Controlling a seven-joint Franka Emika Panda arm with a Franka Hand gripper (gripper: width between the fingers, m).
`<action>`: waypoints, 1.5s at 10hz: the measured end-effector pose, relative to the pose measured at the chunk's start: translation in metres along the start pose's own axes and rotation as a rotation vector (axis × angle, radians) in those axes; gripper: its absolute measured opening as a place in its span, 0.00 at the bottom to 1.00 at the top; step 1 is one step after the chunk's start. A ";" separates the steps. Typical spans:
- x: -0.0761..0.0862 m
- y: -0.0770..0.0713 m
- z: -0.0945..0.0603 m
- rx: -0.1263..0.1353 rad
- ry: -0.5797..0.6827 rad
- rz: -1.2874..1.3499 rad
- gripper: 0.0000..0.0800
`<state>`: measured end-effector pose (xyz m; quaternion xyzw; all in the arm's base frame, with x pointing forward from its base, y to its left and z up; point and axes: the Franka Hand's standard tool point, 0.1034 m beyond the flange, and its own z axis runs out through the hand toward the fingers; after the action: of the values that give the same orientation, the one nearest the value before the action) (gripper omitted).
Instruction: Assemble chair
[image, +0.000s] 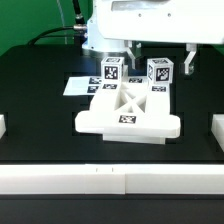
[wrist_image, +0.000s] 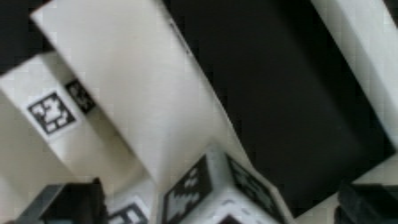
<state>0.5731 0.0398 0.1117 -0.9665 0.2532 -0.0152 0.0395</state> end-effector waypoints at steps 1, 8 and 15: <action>0.000 0.001 0.000 -0.001 0.000 -0.080 0.81; 0.001 0.002 0.000 -0.045 0.002 -0.548 0.81; 0.001 0.002 0.000 -0.044 0.003 -0.520 0.36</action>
Offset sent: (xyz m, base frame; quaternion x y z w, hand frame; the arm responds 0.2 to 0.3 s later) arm 0.0025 0.0020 0.0008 -0.0184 0.0036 -0.2275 0.9736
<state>0.5725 0.0375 0.1115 -0.9997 -0.0032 -0.0206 0.0129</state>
